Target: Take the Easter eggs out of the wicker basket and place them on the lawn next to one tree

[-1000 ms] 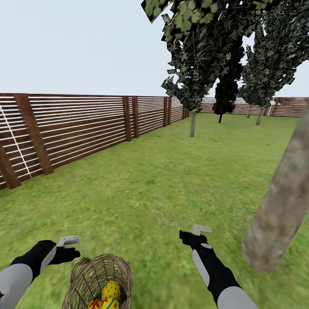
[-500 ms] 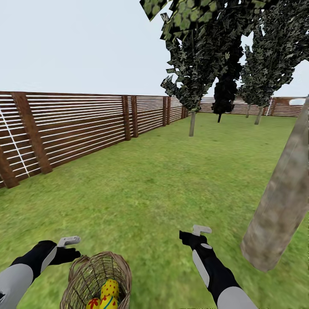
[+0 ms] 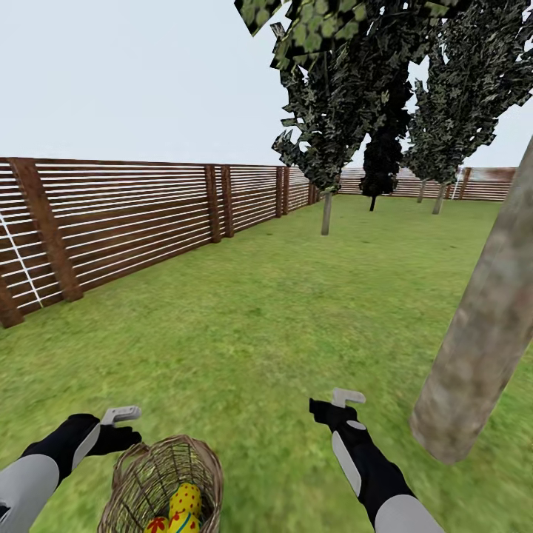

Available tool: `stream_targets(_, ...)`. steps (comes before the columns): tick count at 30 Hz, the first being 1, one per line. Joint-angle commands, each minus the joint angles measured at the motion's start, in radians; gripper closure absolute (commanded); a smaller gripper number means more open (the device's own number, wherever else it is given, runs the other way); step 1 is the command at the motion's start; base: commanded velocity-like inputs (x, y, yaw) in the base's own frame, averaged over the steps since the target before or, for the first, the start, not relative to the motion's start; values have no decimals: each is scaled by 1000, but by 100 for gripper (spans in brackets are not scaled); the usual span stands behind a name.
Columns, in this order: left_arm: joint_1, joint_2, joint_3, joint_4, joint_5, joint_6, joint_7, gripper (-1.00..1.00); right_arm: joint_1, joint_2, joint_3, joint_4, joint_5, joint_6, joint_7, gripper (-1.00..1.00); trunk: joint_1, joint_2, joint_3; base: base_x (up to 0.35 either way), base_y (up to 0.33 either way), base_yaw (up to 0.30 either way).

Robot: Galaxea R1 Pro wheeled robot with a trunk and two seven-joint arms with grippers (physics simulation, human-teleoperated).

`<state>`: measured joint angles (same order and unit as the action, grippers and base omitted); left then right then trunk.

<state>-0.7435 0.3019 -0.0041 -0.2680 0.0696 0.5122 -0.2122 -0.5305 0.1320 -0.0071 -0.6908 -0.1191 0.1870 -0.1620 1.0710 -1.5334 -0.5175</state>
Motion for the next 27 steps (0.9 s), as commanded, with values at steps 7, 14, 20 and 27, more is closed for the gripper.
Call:
stream_targets(7,1,0,-1,-4,7,6,1,-100,0,1,-1,4,-10,3,-4,-100,0,-1,-1,52,0,-2)
stream_targets(14,1,-1,-1,-5,7,6,1,-100,0,0,-1,5,-10,3,-4,-100,0,-1,-1,16,0,0)
stream_targets(20,5,-1,-2,-6,6,5,3,-100,0,1,-1,5,-10,3,-4,-100,0,-1,-1,86,69,0)
stream_targets(27,6,-1,-2,-6,6,-6,2,-100,0,1,-1,5,-9,3,-4,-100,0,-1,-1,85,77,0)
